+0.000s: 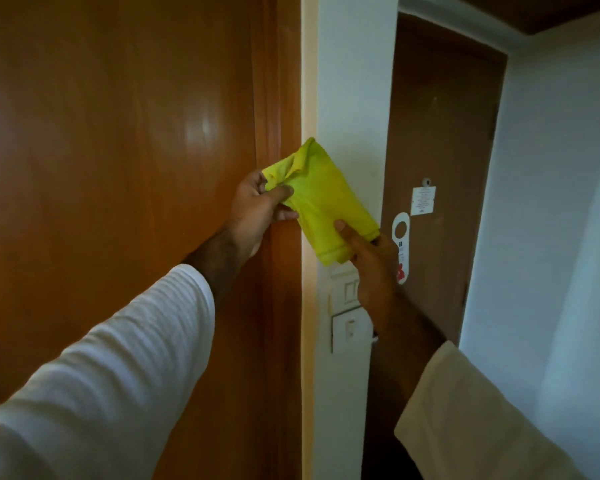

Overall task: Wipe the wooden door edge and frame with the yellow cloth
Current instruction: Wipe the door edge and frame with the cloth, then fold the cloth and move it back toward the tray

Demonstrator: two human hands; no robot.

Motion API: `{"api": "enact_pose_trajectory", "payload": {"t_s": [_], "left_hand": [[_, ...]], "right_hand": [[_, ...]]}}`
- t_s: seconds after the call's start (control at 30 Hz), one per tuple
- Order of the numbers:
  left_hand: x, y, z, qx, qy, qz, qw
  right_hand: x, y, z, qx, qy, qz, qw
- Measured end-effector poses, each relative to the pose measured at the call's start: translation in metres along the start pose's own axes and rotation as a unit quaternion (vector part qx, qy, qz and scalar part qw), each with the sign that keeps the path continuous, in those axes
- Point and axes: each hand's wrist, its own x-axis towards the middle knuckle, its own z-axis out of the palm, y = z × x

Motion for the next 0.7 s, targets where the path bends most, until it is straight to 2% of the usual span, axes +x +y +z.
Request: {"api": "enact_pose_trajectory", "payload": {"t_s": [0.07, 0.13, 0.4, 0.57, 0.7], "left_hand": [[-0.012, -0.013, 0.015, 0.016, -0.007, -0.037, 0.999], [-0.024, -0.025, 0.024, 0.043, -0.027, -0.079, 0.996], [-0.094, -0.119, 0.126, -0.003, -0.131, -0.267, 0.955], [-0.148, -0.208, 0.188, 0.017, -0.166, -0.338, 0.926], [-0.211, -0.294, 0.232, 0.036, -0.196, -0.392, 0.898]], "right_hand": [[-0.002, -0.005, -0.026, 0.064, -0.037, 0.049, 0.996], [-0.002, -0.005, -0.047, 0.063, -0.045, 0.069, 0.995], [-0.039, 0.005, -0.216, -0.079, 0.063, 0.137, 0.985], [-0.077, 0.033, -0.332, -0.149, 0.122, 0.205, 0.960], [-0.130, 0.071, -0.423, -0.181, 0.135, 0.303, 0.926]]}}
